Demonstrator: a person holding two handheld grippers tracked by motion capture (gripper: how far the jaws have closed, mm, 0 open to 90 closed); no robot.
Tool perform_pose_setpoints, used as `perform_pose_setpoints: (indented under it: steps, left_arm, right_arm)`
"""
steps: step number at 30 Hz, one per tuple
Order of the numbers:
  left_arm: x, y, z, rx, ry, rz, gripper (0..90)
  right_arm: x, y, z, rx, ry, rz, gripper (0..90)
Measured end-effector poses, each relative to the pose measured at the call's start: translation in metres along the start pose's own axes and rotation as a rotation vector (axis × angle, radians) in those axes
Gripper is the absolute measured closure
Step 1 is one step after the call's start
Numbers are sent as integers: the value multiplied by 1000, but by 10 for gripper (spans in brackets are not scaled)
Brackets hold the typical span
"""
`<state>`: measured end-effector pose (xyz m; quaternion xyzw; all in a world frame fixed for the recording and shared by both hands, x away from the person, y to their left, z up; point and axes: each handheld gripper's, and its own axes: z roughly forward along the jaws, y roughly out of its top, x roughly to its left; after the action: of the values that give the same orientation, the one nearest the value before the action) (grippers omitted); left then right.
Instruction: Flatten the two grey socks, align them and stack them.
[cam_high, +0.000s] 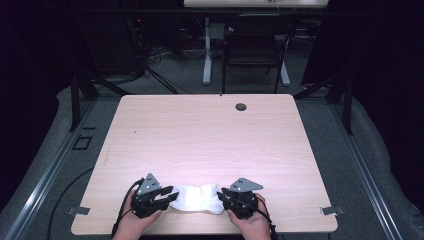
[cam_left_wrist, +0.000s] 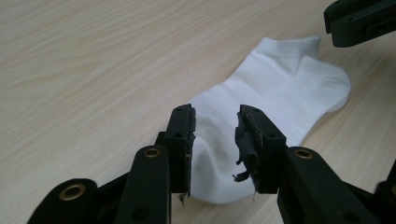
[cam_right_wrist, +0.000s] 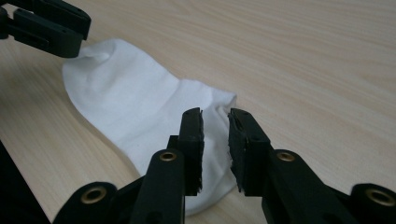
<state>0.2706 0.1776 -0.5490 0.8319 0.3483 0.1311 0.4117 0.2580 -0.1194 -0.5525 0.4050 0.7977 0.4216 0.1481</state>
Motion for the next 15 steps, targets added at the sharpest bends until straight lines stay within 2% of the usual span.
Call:
perform_pose_setpoints:
  steps: [6,8,10,15]
  left_arm:
    - [1,-5,13,51,-8,7,635]
    - [1,-7,15,67,-15,9,623]
    - [1,-8,17,72,-17,11,609]
    - [2,-12,21,93,-19,28,581]
  right_arm:
    - [3,0,15,30,20,-57,644]
    - [4,-3,20,70,30,-74,614]
    - [4,-8,23,110,20,-90,608]
    - [4,-12,23,120,12,-84,600]
